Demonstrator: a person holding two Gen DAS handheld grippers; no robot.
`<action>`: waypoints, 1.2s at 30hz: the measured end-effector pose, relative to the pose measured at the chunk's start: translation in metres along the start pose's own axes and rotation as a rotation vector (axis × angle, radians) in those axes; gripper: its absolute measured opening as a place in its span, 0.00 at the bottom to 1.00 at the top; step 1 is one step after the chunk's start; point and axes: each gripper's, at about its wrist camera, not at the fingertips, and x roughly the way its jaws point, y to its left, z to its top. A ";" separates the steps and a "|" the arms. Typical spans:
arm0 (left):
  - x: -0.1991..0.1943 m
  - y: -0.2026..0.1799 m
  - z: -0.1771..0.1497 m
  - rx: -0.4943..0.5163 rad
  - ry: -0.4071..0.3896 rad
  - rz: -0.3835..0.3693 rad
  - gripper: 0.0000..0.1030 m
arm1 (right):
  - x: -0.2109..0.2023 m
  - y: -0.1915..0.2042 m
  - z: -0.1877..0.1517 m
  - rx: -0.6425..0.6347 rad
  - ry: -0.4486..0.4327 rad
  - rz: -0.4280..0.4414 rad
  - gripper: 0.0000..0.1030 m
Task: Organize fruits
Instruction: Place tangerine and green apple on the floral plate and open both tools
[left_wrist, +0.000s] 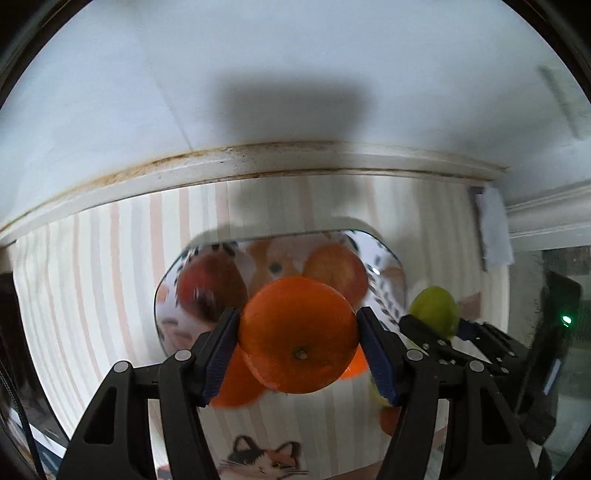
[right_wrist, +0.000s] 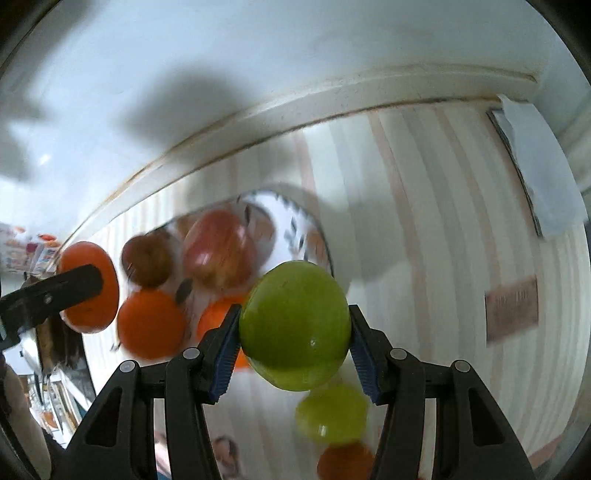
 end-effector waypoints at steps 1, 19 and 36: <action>0.009 0.001 0.006 -0.009 0.022 0.007 0.61 | 0.008 0.003 0.006 -0.005 0.015 -0.001 0.56; 0.063 0.007 0.039 -0.038 0.154 0.033 0.74 | 0.066 0.011 0.033 -0.053 0.132 -0.037 0.67; -0.007 0.019 -0.009 -0.065 -0.056 0.105 0.84 | 0.020 0.029 0.011 -0.122 0.066 -0.143 0.90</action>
